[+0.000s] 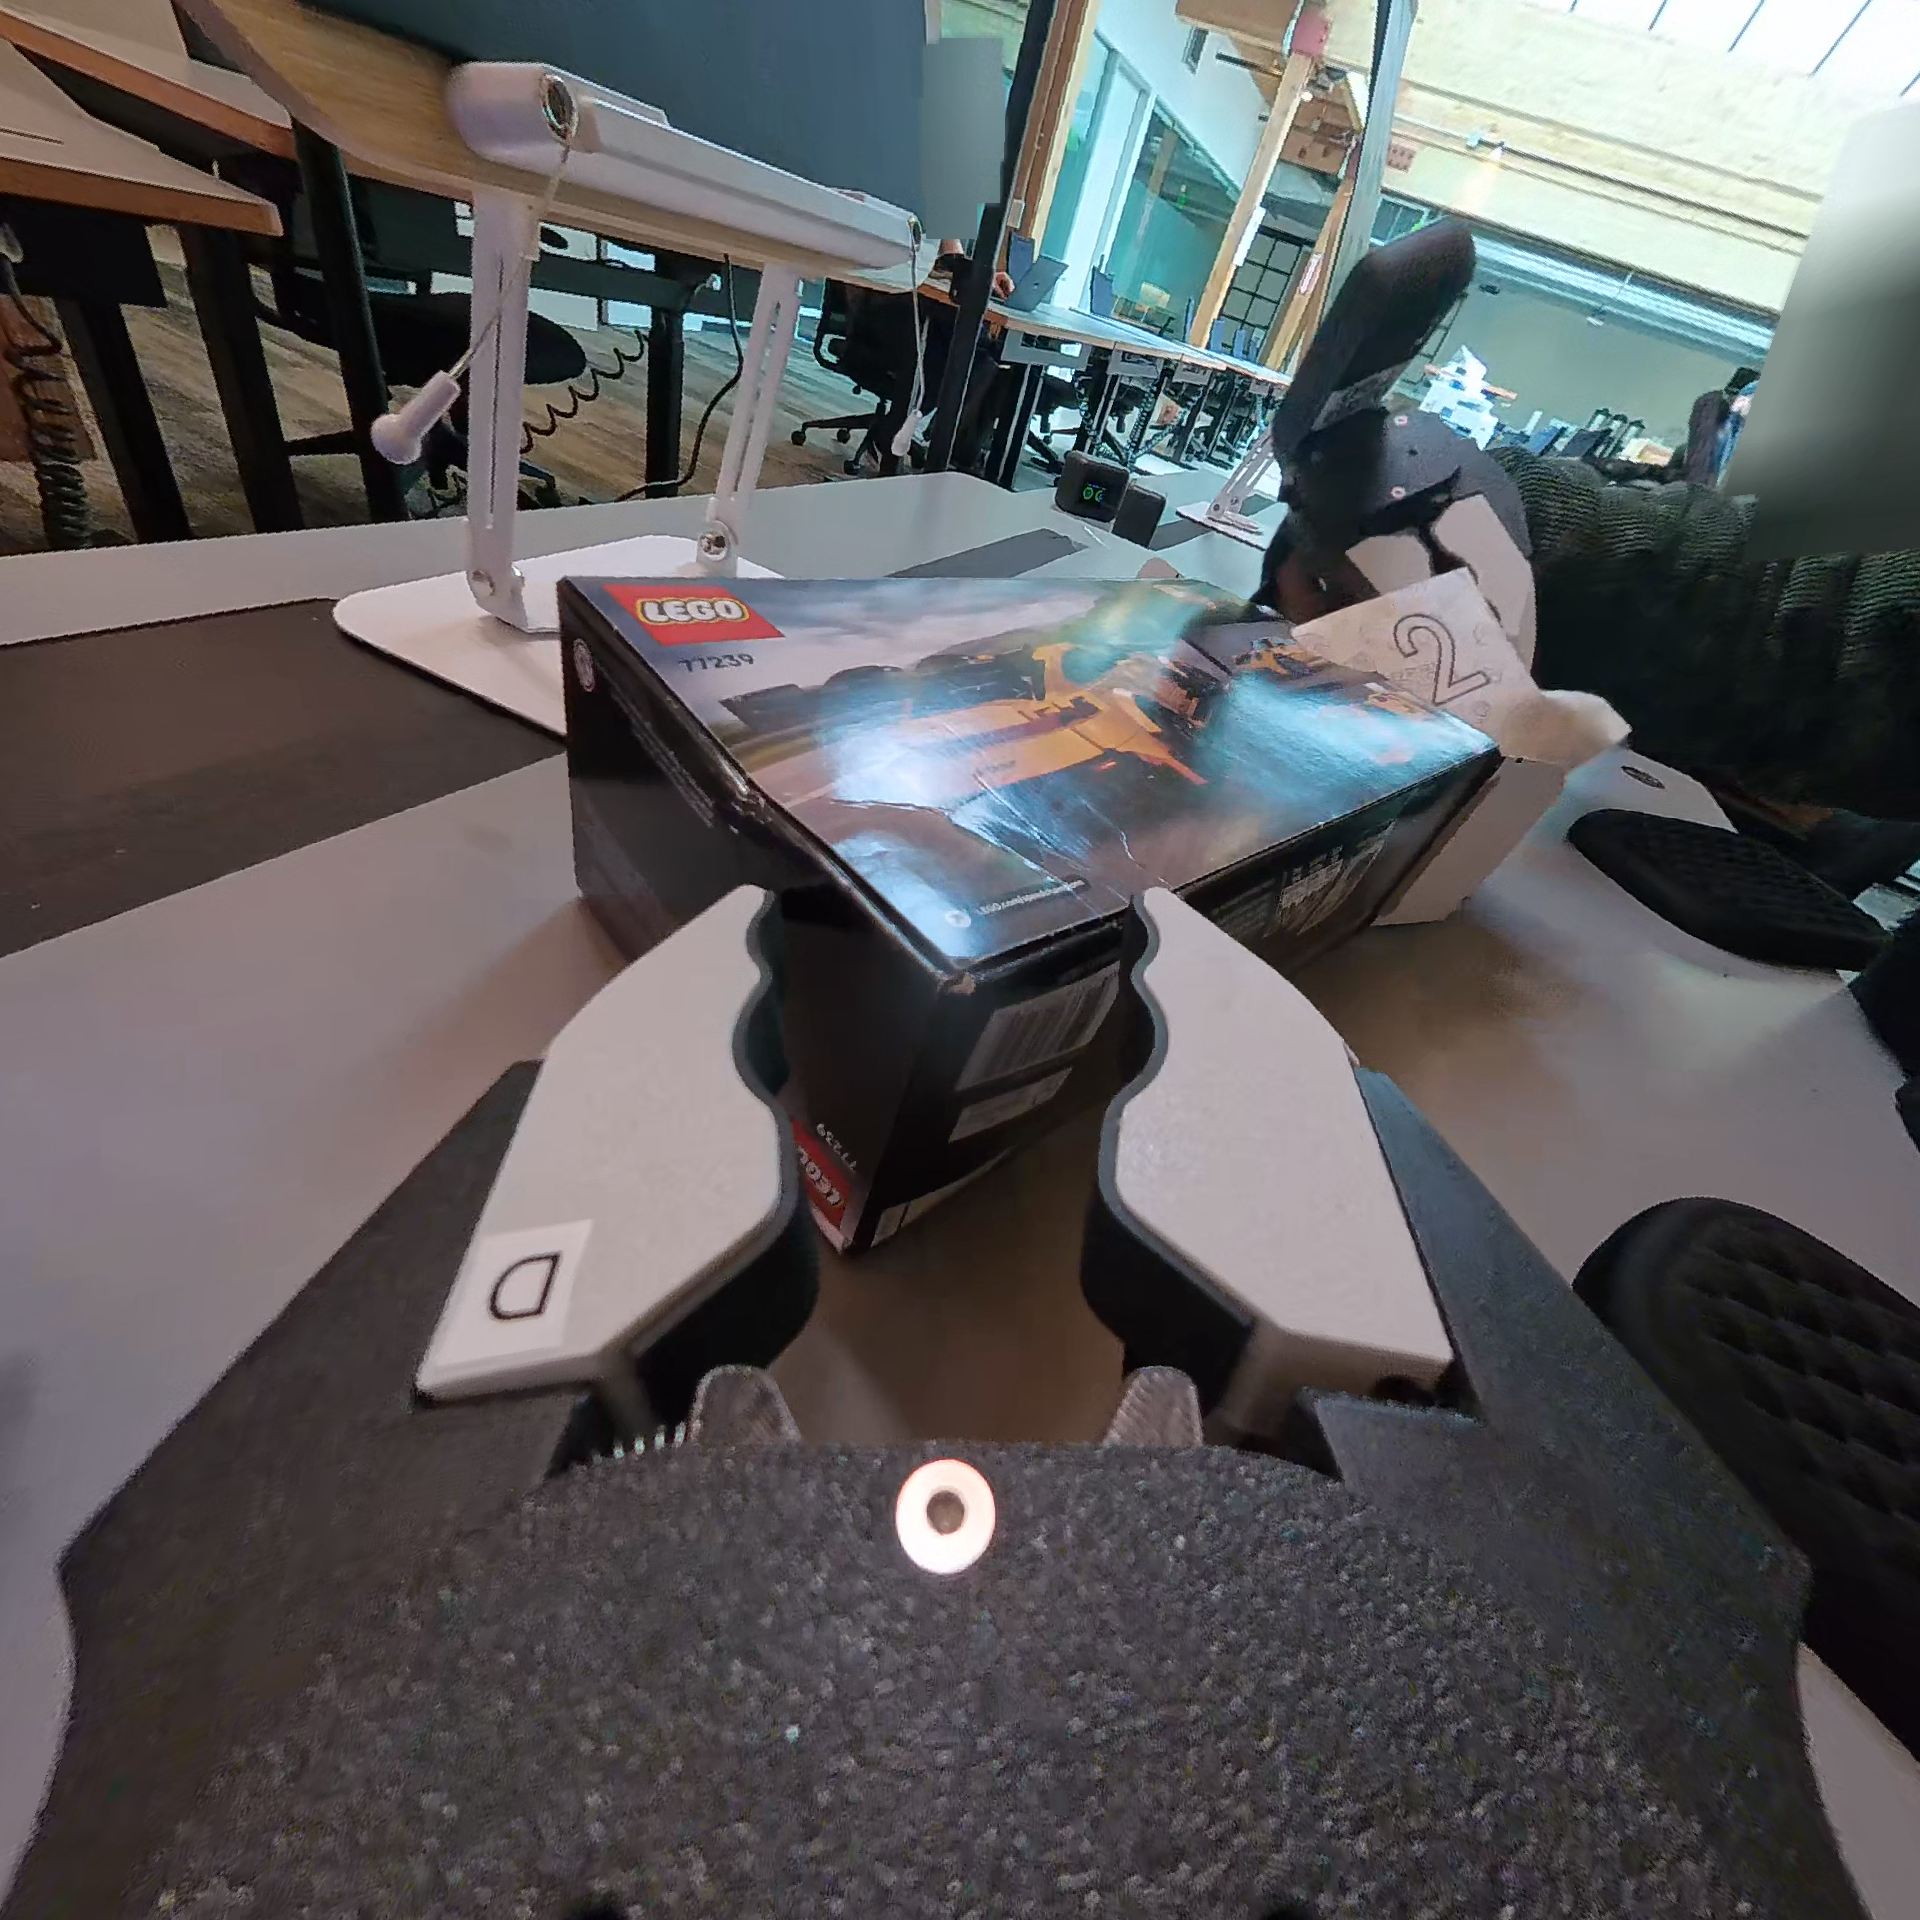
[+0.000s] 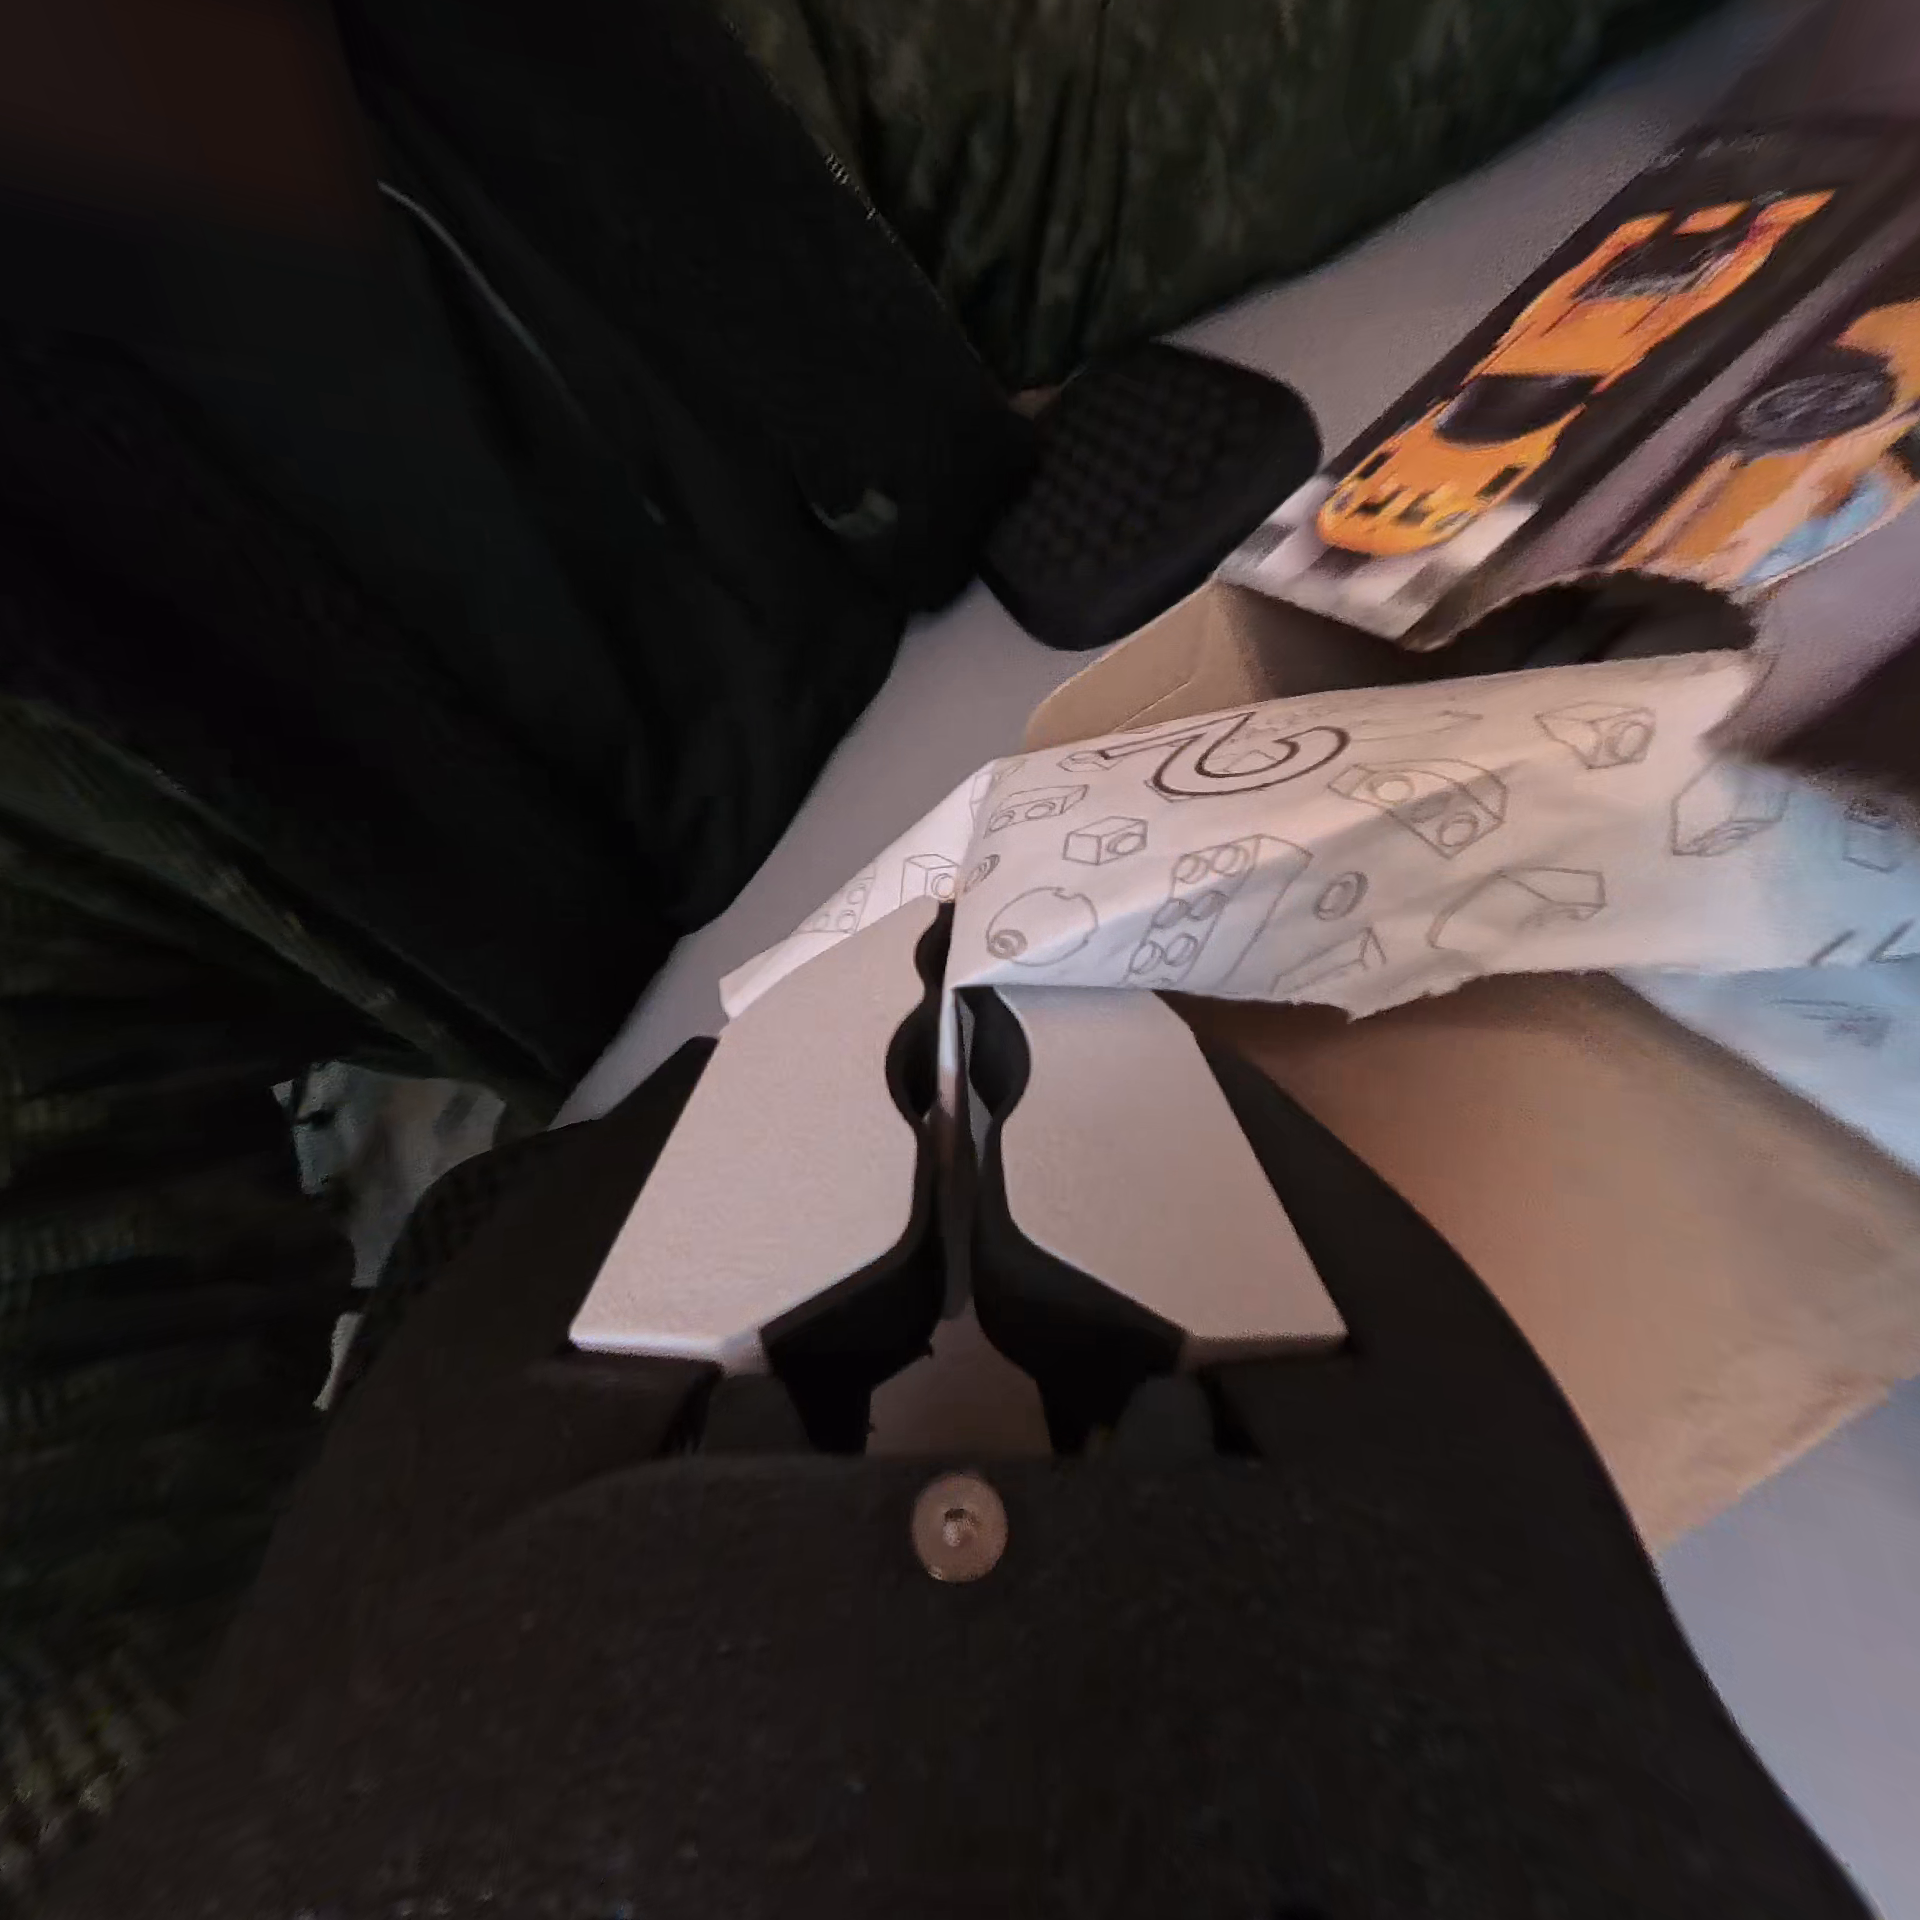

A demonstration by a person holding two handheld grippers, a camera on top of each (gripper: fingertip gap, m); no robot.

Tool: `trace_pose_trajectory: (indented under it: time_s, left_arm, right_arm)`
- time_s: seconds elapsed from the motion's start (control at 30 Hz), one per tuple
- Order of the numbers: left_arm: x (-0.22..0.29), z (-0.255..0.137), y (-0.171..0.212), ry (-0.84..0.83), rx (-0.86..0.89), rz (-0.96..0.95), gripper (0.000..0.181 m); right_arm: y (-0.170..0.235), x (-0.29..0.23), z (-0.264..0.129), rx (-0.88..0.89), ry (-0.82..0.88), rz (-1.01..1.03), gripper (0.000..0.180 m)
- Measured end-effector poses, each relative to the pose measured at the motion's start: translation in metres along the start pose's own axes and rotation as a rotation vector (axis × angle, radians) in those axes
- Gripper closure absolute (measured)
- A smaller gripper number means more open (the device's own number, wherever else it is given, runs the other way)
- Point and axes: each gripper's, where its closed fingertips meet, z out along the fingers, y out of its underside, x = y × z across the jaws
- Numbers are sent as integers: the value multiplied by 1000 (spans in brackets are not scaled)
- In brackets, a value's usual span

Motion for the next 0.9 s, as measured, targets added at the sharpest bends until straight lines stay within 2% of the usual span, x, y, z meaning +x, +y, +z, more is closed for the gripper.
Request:
trace_pose_trajectory:
  time_s: [0.17,0.23,0.3,0.4,0.43,0.53,0.67,0.77,0.8,0.83,0.87,0.9]
  left_arm:
    - [-2,-2,-2,-9,12,-2,122]
    - [-3,-5,-1,-11,11,-3,122]
    - [-4,-5,-1,-11,10,-6,122]
    - [-4,-5,-1,-9,11,-10,122]
    - [-4,-5,-1,-10,12,-9,122]
    - [-4,-5,-1,-10,11,-8,122]
    - [-4,-5,-1,-11,12,-9,122]
    - [-4,-5,-1,-14,13,-9,123]
    - [-4,-5,-1,-15,14,-9,123]
    - [-4,-5,-1,-16,14,-9,123]
    - [-4,-5,-1,-16,15,-8,123]
    - [-4,-5,-1,-17,14,-8,123]
  right_arm:
    - [3,35,-7,50,60,156,180]
    - [24,33,-8,-36,65,193,180]
    - [41,39,-11,-74,72,324,177]
    - [47,47,-14,-64,141,370,157]
    - [48,49,-17,-69,175,357,144]
    - [31,46,-25,9,172,346,119]
    - [21,52,-20,-24,199,373,100]
    - [15,63,-7,-55,210,455,112]
    - [14,67,-3,-62,213,480,127]
    - [12,71,1,-59,217,498,153]
    - [10,72,6,-47,200,512,163]
    - [10,72,10,-47,184,505,165]
